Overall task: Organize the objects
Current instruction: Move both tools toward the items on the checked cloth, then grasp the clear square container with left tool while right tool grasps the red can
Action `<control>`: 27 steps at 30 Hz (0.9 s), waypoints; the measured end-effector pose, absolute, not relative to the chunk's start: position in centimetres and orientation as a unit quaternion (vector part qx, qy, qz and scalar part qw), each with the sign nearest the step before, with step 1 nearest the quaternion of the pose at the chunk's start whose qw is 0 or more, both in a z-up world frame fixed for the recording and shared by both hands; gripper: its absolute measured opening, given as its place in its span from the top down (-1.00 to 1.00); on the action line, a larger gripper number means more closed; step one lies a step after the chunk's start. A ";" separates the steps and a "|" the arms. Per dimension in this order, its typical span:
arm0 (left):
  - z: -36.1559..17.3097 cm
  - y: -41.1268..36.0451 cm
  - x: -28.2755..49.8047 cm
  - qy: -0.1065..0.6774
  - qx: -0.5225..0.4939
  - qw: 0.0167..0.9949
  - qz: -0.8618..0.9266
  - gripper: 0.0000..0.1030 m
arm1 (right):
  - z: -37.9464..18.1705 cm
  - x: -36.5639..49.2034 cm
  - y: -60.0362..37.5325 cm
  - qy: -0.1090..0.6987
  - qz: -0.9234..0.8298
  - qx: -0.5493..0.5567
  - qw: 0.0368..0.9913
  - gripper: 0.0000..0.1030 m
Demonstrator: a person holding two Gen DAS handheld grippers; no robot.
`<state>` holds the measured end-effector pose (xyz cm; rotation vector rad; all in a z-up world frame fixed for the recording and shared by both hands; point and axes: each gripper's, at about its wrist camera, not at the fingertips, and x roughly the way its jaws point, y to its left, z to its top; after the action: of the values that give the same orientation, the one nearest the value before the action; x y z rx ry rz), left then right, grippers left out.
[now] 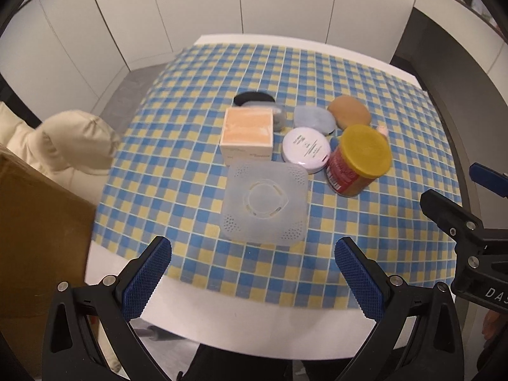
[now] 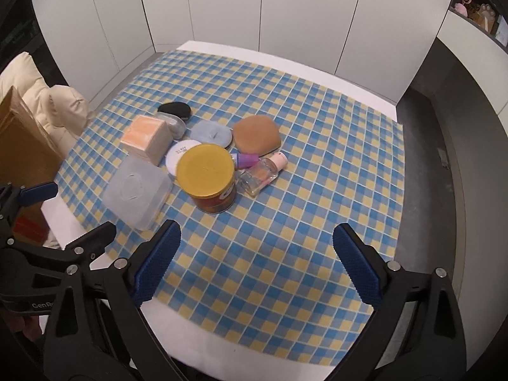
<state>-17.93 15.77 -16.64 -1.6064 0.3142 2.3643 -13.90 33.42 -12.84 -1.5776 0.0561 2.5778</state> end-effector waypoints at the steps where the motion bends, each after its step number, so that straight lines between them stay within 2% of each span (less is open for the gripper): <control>1: -17.1 15.9 -18.3 0.107 -0.557 0.133 0.813 -0.96 | -13.2 -14.1 33.5 0.019 0.850 -0.523 0.058 -0.92; 11: -21.4 16.4 -19.9 0.100 -0.582 0.137 0.795 -0.88 | -16.9 -15.7 33.2 0.006 0.837 -0.546 0.040 -0.80; 14: -22.4 16.7 -20.4 0.101 -0.585 0.141 0.792 -0.77 | -17.7 -15.9 32.8 0.001 0.836 -0.548 0.034 -0.79; 16: -22.7 16.9 -20.7 0.103 -0.584 0.143 0.792 -0.66 | -18.2 -16.2 32.5 0.006 0.834 -0.550 0.030 -0.70; 18: -22.9 16.9 -21.0 0.101 -0.582 0.144 0.794 -0.66 | -18.8 -16.4 32.3 0.013 0.831 -0.555 0.024 -0.58; 21: -22.8 16.6 -21.5 0.087 -0.578 0.149 0.797 -0.57 | -19.4 -16.8 32.4 0.029 0.830 -0.556 0.025 -0.58; 27: -22.8 15.7 -22.0 0.086 -0.573 0.133 0.804 -0.56 | -20.0 -17.6 31.9 0.053 0.833 -0.551 0.016 -0.55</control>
<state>-22.02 15.67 -22.75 -1.6627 0.2494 2.3307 -17.55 31.88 -19.99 -1.7137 0.1655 2.5894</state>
